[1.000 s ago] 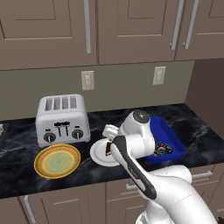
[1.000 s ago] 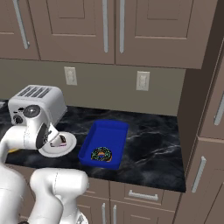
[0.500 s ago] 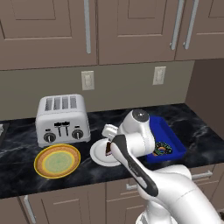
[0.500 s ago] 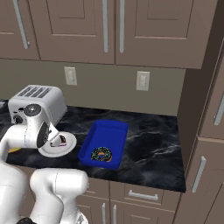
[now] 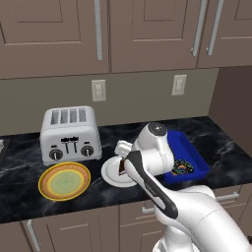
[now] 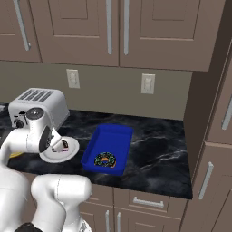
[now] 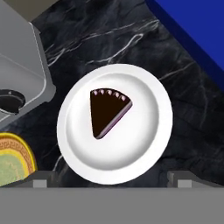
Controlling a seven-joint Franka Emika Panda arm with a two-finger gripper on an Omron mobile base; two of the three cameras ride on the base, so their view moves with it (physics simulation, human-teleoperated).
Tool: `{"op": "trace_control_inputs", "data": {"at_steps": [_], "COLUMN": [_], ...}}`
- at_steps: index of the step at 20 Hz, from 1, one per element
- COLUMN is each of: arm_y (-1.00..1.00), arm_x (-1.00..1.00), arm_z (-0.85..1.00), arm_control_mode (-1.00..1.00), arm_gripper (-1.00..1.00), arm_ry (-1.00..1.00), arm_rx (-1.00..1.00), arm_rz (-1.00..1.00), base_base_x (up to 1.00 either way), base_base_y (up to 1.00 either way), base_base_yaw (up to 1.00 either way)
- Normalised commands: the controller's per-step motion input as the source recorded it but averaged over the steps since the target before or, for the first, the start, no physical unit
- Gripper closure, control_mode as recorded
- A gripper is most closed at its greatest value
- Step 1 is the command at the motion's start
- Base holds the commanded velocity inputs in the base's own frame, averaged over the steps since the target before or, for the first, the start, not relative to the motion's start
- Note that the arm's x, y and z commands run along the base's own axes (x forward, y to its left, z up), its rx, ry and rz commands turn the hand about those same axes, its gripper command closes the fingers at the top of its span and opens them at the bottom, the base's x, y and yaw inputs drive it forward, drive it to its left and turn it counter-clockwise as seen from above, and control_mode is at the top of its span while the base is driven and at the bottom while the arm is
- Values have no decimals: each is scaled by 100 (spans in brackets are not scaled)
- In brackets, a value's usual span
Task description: Move the dessert items from the plates to the tray.
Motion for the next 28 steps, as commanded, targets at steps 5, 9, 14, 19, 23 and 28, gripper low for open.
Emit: {"op": "trace_control_inputs", "data": {"at_steps": [5,9,14,19,23,28], "arm_y": [0,0,0,1,8,15], "arm_x": [0,2,12,19,21,12], "arm_z": [-2,-11,-20,-18,-1,0], "arm_control_mode": [-100,-100,-100,-100,-100,-100], "arm_gripper": [-100,-100,-100,-100,-100,-100], "arm_ry": [7,1,0,0,0,0], "arm_rx": [0,0,0,0,0,0], "arm_rz": [0,-3,-2,-2,0,0], "base_base_x": [0,0,0,0,0,0], "base_base_y": [0,0,0,0,0,0], "base_base_yaw": [0,0,0,0,0,0]}}
